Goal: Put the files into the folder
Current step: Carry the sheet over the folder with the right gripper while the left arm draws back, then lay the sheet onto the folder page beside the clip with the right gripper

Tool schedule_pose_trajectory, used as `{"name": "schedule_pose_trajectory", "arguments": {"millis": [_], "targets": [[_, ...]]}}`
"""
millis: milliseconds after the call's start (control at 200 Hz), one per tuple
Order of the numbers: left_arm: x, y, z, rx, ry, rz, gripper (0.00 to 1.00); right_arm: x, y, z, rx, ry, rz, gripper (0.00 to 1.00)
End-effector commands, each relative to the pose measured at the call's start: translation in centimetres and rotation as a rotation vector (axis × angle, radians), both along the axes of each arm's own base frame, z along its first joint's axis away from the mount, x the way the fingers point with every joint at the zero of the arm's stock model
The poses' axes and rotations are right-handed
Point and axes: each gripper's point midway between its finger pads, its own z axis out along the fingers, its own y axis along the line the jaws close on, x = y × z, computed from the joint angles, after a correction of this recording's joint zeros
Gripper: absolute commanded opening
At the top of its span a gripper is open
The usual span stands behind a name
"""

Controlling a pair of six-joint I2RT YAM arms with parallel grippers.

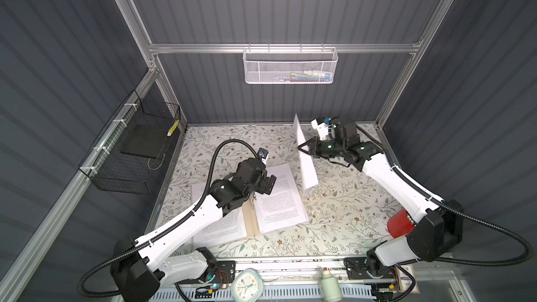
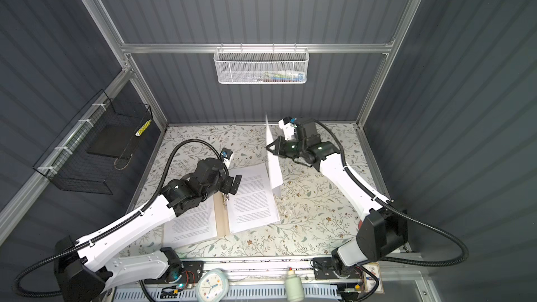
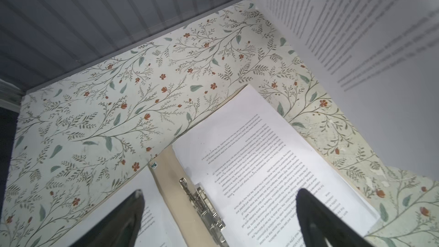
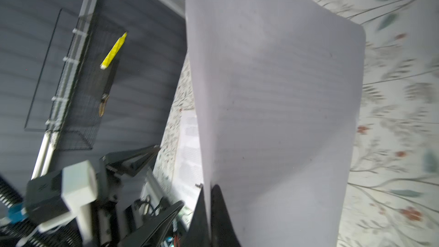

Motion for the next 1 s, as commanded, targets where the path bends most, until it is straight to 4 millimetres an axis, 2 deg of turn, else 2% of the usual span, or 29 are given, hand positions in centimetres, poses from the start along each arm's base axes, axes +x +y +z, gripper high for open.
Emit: {"name": "schedule_pose_trajectory", "arguments": {"millis": [0, 115, 215, 330, 395, 475, 570, 695, 995], "targets": [[-0.2, 2.0, -0.6, 0.065, -0.009, 0.053, 1.0, -1.7, 2.2, -0.6, 0.103, 0.089, 0.108, 0.0], [-0.3, 2.4, -0.9, 0.078, 0.003, 0.065, 1.0, -1.1, 0.4, -6.0, 0.001, 0.157, 0.077, 0.0], [-0.6, 2.0, -1.2, 0.072, 0.018, 0.043, 1.0, -1.0, -1.0, -11.6, -0.096, 0.171, 0.07, 0.0], [-0.6, 1.8, -1.4, 0.071, 0.031, 0.034, 1.0, -0.9, -1.2, -17.5, -0.176, 0.22, 0.087, 0.0], [-0.6, 1.8, -1.5, 0.073, 0.039, 0.036, 1.0, -0.6, -1.0, -19.5, -0.176, 0.24, 0.079, 0.0], [-0.8, 1.6, -1.5, 0.07, 0.054, 0.029, 1.0, 0.0, -1.2, -21.1, -0.183, 0.243, 0.032, 0.0], [-1.1, 1.2, -1.7, 0.051, 0.068, 0.005, 1.0, 0.3, -1.0, -21.8, -0.167, 0.255, 0.001, 0.0], [-1.2, 1.1, -1.8, 0.048, 0.076, 0.005, 1.0, -0.3, -0.1, -22.4, -0.174, 0.27, 0.006, 0.0], [-1.2, 1.0, -2.3, 0.052, 0.089, 0.0, 1.0, -1.4, 0.3, -22.9, -0.174, 0.297, -0.018, 0.0]]}}
